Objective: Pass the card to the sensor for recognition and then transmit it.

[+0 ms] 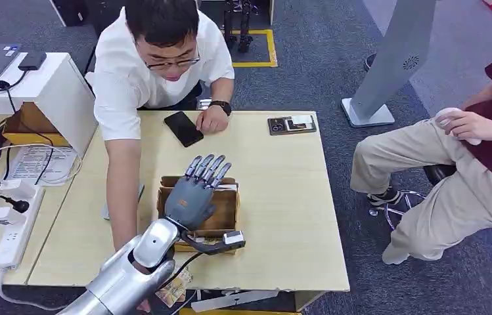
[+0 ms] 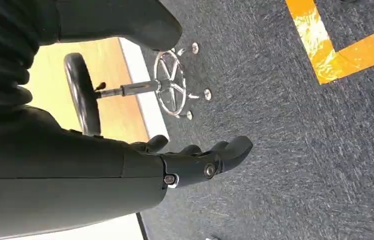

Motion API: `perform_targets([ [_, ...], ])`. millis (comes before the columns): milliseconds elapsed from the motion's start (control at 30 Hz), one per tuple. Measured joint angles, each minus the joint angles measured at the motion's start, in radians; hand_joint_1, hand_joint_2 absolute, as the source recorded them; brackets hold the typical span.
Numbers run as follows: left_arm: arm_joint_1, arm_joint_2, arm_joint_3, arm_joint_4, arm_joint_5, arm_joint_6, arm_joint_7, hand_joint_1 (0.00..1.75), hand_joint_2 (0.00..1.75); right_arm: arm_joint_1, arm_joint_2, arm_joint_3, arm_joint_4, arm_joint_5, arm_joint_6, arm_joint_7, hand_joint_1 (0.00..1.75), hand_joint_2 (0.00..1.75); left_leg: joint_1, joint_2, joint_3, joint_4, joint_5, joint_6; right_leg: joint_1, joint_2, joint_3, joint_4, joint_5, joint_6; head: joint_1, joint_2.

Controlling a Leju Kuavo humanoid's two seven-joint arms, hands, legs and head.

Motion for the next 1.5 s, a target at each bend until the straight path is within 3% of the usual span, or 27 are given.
perform_targets([
  [300,0.004,-0.007,0.000,0.013,-0.013,-0.010,0.041,0.00,1.75,0.000,0.000,-0.013,0.003,-0.003,-0.002,-0.002,0.00,1.75,0.000,0.000,0.000,0.000,0.000,0.000,0.000,0.000,0.000,0.000,0.000,0.000,0.000,0.000],
  [833,0.013,-0.007,0.000,0.009,0.043,-0.022,0.021,0.00,1.75,0.001,0.000,-0.017,0.004,-0.008,-0.003,-0.002,0.00,1.75,0.000,0.000,0.000,0.000,0.000,0.000,0.000,0.000,0.000,0.000,0.000,0.000,0.000,0.000],
  [1167,0.012,-0.002,0.000,0.000,0.042,-0.060,0.009,0.00,1.75,0.001,0.000,-0.019,0.004,-0.008,-0.003,-0.002,0.00,1.75,0.000,0.000,0.000,0.000,0.000,0.000,0.000,0.000,0.000,0.000,0.000,0.000,0.000,0.000],
  [1500,-0.026,0.022,0.000,-0.052,0.063,-0.148,-0.022,0.00,1.75,0.001,0.000,-0.024,0.004,-0.010,-0.005,0.000,0.00,1.75,0.000,0.000,0.000,0.000,0.000,0.000,0.000,0.000,0.000,0.000,0.000,0.000,0.000,0.000],
])
